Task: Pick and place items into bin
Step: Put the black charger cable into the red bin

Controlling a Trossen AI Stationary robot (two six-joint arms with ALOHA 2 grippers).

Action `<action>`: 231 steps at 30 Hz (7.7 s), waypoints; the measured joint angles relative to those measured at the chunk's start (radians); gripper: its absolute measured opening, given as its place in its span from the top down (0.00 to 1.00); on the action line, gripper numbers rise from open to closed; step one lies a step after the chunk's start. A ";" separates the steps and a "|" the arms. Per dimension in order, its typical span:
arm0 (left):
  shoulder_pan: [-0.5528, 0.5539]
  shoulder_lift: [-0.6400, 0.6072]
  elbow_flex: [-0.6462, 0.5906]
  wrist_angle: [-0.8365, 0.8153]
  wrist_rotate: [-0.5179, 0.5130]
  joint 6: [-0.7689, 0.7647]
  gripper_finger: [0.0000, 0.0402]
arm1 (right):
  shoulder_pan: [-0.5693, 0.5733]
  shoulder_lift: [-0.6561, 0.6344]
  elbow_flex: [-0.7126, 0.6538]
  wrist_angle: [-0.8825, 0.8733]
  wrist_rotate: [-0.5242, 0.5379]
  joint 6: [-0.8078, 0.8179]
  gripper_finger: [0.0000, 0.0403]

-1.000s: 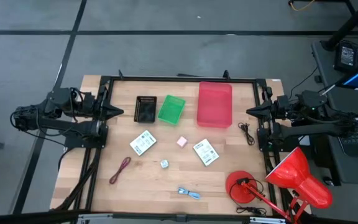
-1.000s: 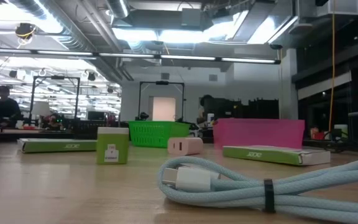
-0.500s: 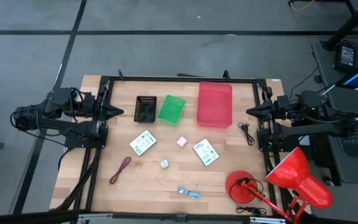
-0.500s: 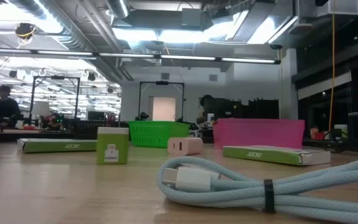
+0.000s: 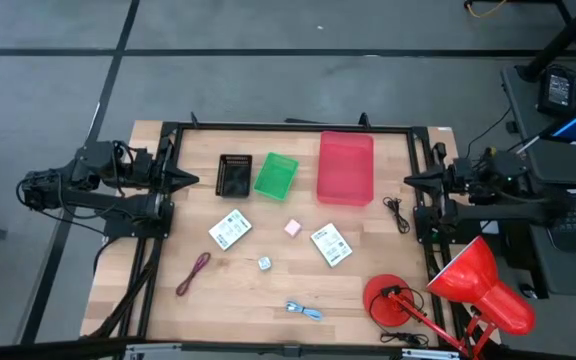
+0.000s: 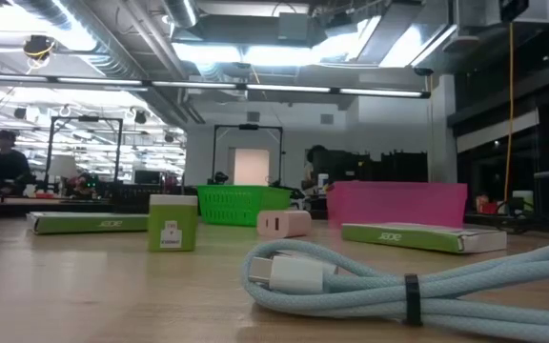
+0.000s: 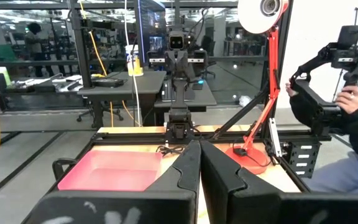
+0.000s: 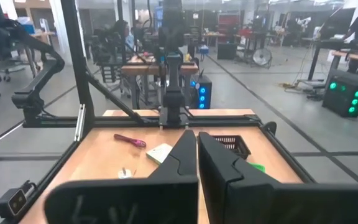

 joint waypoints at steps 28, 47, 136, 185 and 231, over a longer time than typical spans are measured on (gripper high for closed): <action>0.000 0.000 0.000 0.000 0.000 0.000 0.98 | -0.101 -0.225 -0.622 0.540 0.000 -0.026 1.00; 0.000 0.000 0.000 0.000 0.000 0.000 0.98 | -0.101 -0.225 -0.707 0.517 0.007 -0.208 1.00; 0.003 -0.210 -0.647 0.419 -0.088 -0.071 0.98 | -0.102 -0.212 -0.707 0.595 0.008 0.023 1.00; 0.003 -0.209 -0.648 0.371 -0.133 -0.034 0.99 | -0.088 0.464 -0.597 0.998 0.057 0.055 1.00; 0.003 -0.210 -0.648 0.369 -0.163 0.070 0.99 | 0.168 1.254 0.422 -0.664 0.230 0.491 1.00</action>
